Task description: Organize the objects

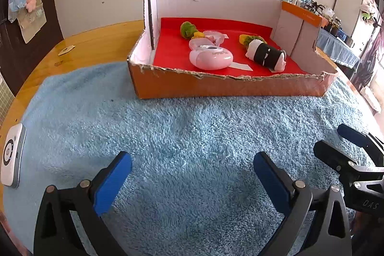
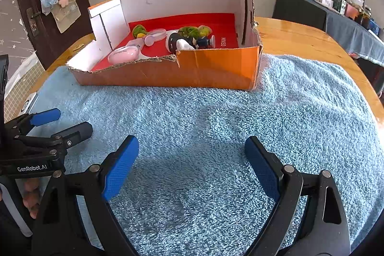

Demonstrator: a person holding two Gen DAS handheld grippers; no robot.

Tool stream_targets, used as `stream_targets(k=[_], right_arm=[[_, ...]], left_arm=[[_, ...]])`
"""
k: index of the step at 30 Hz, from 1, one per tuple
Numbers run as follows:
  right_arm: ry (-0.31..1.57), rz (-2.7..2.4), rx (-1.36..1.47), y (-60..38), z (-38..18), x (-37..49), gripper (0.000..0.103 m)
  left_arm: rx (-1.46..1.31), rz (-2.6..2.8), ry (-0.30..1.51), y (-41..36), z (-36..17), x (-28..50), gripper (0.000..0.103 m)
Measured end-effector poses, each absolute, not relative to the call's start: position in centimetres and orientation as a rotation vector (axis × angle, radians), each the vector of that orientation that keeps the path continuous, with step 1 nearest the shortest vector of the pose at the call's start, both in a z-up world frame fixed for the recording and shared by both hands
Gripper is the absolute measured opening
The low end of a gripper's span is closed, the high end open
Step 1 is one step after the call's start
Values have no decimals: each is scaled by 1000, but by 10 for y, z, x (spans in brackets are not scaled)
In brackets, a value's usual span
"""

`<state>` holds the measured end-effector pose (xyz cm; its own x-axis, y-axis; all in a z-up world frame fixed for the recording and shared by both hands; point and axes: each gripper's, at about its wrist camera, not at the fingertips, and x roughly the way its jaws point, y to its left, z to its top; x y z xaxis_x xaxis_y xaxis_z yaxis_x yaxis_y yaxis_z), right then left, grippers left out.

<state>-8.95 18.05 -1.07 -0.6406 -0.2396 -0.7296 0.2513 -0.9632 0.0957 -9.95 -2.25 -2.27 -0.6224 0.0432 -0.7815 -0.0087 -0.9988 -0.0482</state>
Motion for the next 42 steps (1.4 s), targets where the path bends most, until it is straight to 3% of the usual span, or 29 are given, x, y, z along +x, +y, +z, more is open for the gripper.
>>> stream_targets(k=[42], right_arm=[[35,-2643,1158,179,-13,-88,94]], left_arm=[[-1376,2826,-23,-24,-26,-98,103]])
